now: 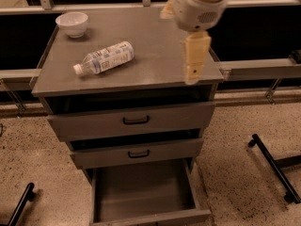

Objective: Place blue plastic bottle into bottom drawer

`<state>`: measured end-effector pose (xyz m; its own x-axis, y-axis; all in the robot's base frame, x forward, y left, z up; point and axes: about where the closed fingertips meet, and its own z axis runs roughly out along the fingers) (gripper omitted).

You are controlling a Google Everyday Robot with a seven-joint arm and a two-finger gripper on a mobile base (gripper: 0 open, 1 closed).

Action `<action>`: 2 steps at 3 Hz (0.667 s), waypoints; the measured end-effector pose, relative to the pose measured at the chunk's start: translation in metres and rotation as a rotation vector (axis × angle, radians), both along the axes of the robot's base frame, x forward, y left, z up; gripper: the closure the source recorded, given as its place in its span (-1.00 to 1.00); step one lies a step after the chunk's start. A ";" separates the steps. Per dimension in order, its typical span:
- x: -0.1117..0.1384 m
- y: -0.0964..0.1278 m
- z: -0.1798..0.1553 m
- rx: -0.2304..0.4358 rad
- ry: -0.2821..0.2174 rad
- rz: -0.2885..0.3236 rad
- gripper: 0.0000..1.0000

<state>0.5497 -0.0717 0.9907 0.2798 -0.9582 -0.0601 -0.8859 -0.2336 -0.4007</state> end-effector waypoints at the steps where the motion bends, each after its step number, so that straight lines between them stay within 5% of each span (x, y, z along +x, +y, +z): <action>1: 0.001 0.006 0.002 0.000 -0.008 0.018 -1.00; 2: 0.011 0.014 -0.003 -0.076 0.006 0.083 -1.00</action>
Offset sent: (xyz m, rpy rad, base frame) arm 0.0264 0.0431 -0.0102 -0.2627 0.0532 0.2637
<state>0.5604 -0.0578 0.9880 0.3579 -0.9337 0.0104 -0.8646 -0.3356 -0.3740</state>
